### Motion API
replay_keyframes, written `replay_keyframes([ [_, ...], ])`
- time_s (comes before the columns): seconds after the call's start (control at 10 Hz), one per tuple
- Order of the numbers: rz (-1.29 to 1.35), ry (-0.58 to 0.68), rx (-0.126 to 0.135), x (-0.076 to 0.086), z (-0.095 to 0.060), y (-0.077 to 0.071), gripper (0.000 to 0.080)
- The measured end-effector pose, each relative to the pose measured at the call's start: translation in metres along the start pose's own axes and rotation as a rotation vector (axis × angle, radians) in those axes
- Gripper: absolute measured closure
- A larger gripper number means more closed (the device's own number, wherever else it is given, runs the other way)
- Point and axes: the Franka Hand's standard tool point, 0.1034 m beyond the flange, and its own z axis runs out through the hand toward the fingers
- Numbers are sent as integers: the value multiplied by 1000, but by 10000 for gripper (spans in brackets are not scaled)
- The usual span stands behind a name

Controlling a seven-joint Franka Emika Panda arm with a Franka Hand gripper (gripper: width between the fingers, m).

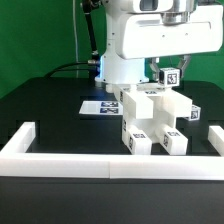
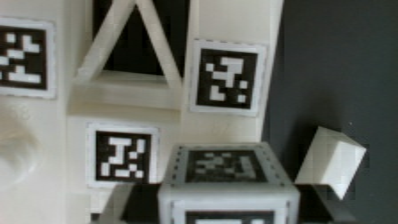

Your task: Assemble chair

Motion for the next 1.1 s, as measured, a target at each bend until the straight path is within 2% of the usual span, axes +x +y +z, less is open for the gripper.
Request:
replay_keyframes([
  [1.1,-1,9,-6,1,3,0,512],
])
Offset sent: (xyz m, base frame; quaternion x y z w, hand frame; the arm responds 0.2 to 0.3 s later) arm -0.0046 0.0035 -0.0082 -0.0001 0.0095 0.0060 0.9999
